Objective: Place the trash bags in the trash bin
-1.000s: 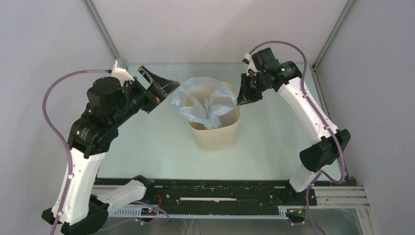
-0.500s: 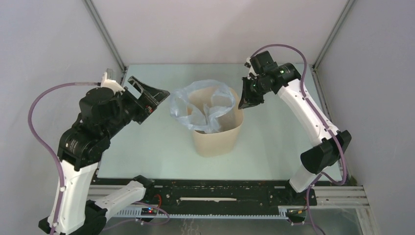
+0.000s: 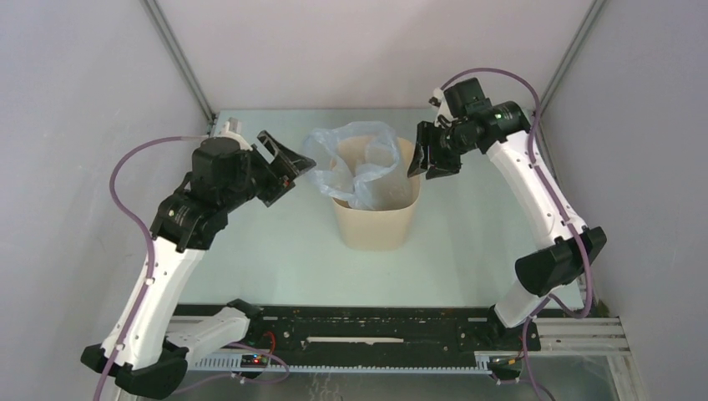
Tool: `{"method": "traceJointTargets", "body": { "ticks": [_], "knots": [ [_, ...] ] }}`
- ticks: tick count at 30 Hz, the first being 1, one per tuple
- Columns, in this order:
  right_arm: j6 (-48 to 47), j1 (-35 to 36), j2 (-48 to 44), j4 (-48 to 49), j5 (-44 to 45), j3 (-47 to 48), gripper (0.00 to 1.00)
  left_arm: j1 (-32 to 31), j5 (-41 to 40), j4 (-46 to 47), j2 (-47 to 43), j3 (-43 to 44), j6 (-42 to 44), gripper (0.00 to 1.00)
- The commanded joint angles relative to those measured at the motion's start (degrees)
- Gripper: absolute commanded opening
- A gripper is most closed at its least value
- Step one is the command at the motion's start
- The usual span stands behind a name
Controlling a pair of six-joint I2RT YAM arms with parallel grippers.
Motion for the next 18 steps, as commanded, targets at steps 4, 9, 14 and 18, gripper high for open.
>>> {"method": "traceJointTargets", "body": {
  "ticks": [4,9,14,18],
  "knots": [
    [-5.13,-0.43,-8.66,-5.65,0.15,8.67,0.78,5.71,8.65,9.21,-0.87,-4.52,-1.73,0.75],
    [3.16,1.12,-16.90,11.00,-15.50,-2.44,0.82,6.24,9.64,12.49,-0.53,-7.14,-3.61,0.69],
    [15.78,3.71,-22.53,34.10,-23.14,-14.75,0.82,6.56,12.92,17.64,1.74,-9.15,-4.60,0.70],
    [18.31,5.20,-18.90,37.01,-21.63,-14.24,0.82,6.56,12.05,18.80,2.06,-10.39,-4.58,0.67]
  ]
}}
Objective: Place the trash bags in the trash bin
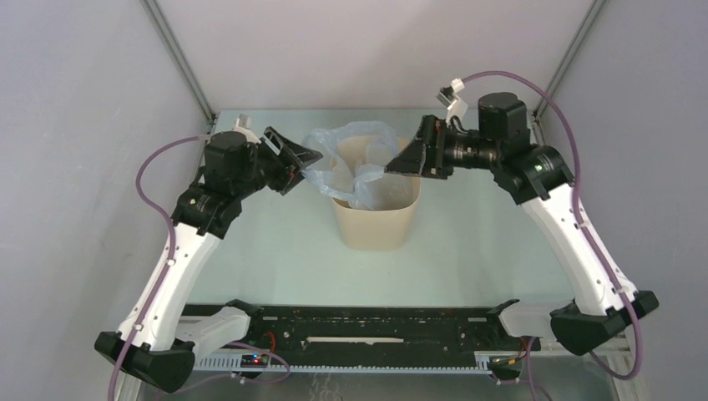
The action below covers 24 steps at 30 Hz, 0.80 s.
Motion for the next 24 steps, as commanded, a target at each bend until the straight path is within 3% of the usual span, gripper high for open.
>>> {"method": "traceJointTargets", "body": {
  "ticks": [1,5,8,11,15,17,19,24],
  "knots": [
    [7.14,1.37,4.64,12.27,-1.75,0.04,0.82,0.50,1.76,5.28,-0.32,-2.54,-1.11,0.65],
    [7.42,1.27,8.19,11.22,-0.09,2.68,0.80,0.51,2.66,6.12,-0.21,-3.57,-1.57,0.48],
    [7.74,0.30,8.77,9.76,0.01,3.01,0.80,0.63,2.49,6.13,-0.58,-3.90,-1.11,0.44],
    [7.81,-0.04,7.14,9.54,-0.07,-0.38,0.80,0.76,2.58,6.12,-0.94,-4.60,-1.18,0.45],
    [7.76,-0.20,4.11,9.89,1.62,-5.87,0.83,1.25,3.50,4.27,-2.10,-5.44,-0.11,0.71],
    [7.91,-0.37,3.61,9.71,1.62,-6.42,0.83,1.77,3.84,3.77,-3.44,-6.92,0.76,0.76],
    [7.91,-0.44,3.69,9.92,1.38,-6.27,0.84,2.52,4.58,4.06,-4.24,-8.27,0.71,0.75],
    [9.74,1.48,6.52,14.71,0.05,-5.52,0.83,2.70,5.84,7.28,-4.37,-10.30,-1.60,0.57]
  ]
}}
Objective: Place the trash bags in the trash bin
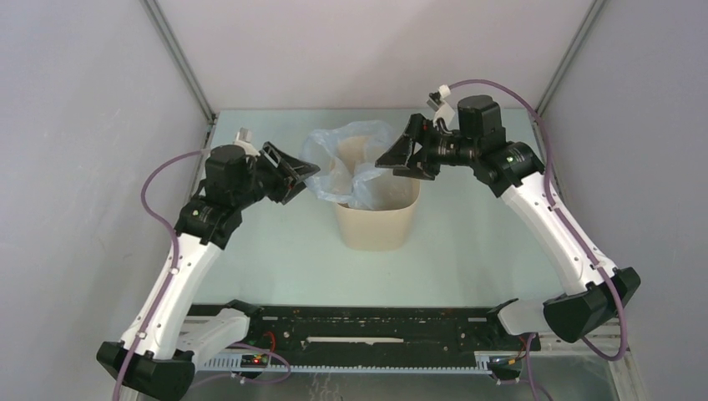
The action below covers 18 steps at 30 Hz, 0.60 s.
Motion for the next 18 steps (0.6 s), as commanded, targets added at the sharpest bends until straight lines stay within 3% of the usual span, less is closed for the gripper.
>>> {"method": "traceJointTargets", "body": {
  "ticks": [1,4,8,10,12,13,18],
  "knots": [
    [2.53,2.13,2.01,6.53,-1.25,1.07,0.82,0.48,2.68,4.42,-1.04,-2.83,-1.30,0.54],
    [4.62,3.68,3.66,8.17,-1.67,2.12,0.75,0.48,3.14,7.33,-1.64,-4.46,-3.33,0.42],
    [3.63,3.50,1.71,5.83,-1.96,1.88,0.50,0.47,3.08,7.62,-3.72,-6.80,-3.93,0.28],
    [2.00,2.43,-1.06,4.28,-3.02,-0.99,0.31,0.47,2.81,7.38,-5.38,-8.66,-4.18,0.23],
    [-0.80,-1.01,-4.80,-0.50,-4.26,-3.93,0.04,0.47,2.46,6.81,-7.02,-10.74,-4.36,0.14],
    [-2.71,-3.23,-7.41,-2.78,-4.36,-5.95,0.00,0.55,2.24,5.97,-7.71,-11.61,-4.12,0.11],
    [-11.87,-11.53,-13.65,-15.60,-9.03,-10.35,0.00,0.64,1.25,1.73,-8.35,-14.28,-1.14,0.00]
  ]
}}
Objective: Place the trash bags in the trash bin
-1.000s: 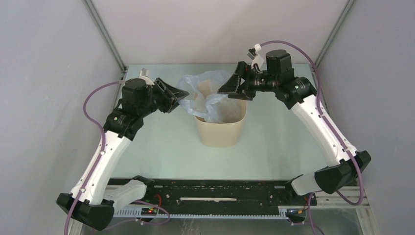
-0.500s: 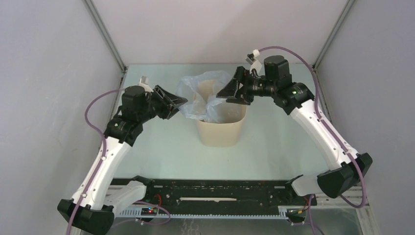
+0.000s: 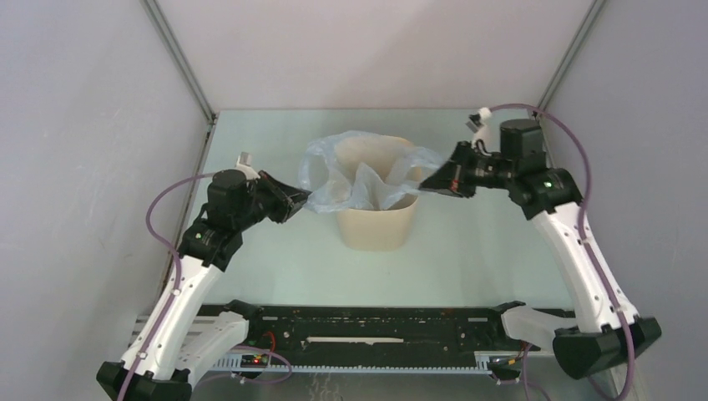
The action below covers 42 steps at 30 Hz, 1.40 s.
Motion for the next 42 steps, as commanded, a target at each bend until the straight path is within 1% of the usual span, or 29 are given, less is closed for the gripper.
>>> {"method": "traceJointTargets", "body": {
  "ticks": [1,5,9,13,17,19,20,23,25,28,30,32,34,38,40,42],
  "knots": [
    [-10.40,-4.04,-4.05,-14.24,-3.70,-0.39,0.00,0.56,-0.68,-3.28,0.02,-2.26,3.25,0.00],
    [-15.71,-4.92,-6.30,-21.42,5.09,-0.43,0.00,0.64,-5.42,-10.34,1.01,0.68,8.10,0.00],
    [-19.25,-8.90,-6.31,-26.89,11.37,-1.02,0.00,0.77,-8.96,-15.44,1.80,4.28,12.59,0.00],
    [-20.47,-10.98,-5.05,-27.24,18.05,-1.25,0.00,1.28,-10.80,-18.24,3.02,5.89,15.09,0.00],
    [-21.15,-11.02,-2.54,-24.04,18.07,-1.40,0.00,1.90,-14.55,-18.93,3.69,6.15,17.69,0.00],
    [-21.74,-10.87,-1.08,-23.04,19.71,-1.39,0.00,1.96,-16.27,-18.32,5.26,7.26,19.79,0.00],
    [-22.11,-10.97,-0.31,-23.30,21.56,-1.22,0.00,1.96,-17.30,-18.39,6.52,8.17,21.60,0.00],
    [-23.05,-11.83,0.95,-25.67,28.18,-0.48,0.00,2.05,-19.97,-22.94,9.50,12.49,24.46,0.00],
    [-23.36,-12.42,-0.43,-27.16,27.06,0.09,0.00,2.05,-20.13,-24.50,8.51,13.75,25.11,0.00],
    [-21.76,-12.50,-4.23,-26.08,23.04,0.38,0.00,2.05,-20.38,-26.17,4.66,16.06,25.09,0.00],
    [-20.50,-12.88,-5.51,-26.11,22.53,0.70,0.00,2.03,-22.14,-27.47,3.03,17.40,24.75,0.00],
    [-20.45,-13.57,-5.20,-26.84,24.78,0.90,0.00,2.05,-23.94,-28.23,2.17,17.37,24.84,0.00],
    [-21.23,-13.58,-3.32,-28.44,29.45,2.74,0.00,2.05,-24.33,-28.26,2.37,17.24,24.76,0.00],
    [-21.99,-12.52,1.26,-31.02,35.35,11.80,0.00,2.06,-20.63,-28.16,4.74,20.53,23.50,0.00],
    [-22.02,-13.01,2.63,-30.47,34.56,12.93,0.08,2.12,-20.67,-28.01,4.94,22.25,22.99,0.02],
    [-21.92,-12.65,3.22,-30.04,31.14,11.52,0.13,2.20,-20.52,-28.31,5.05,21.95,23.00,0.07]
  ]
}}
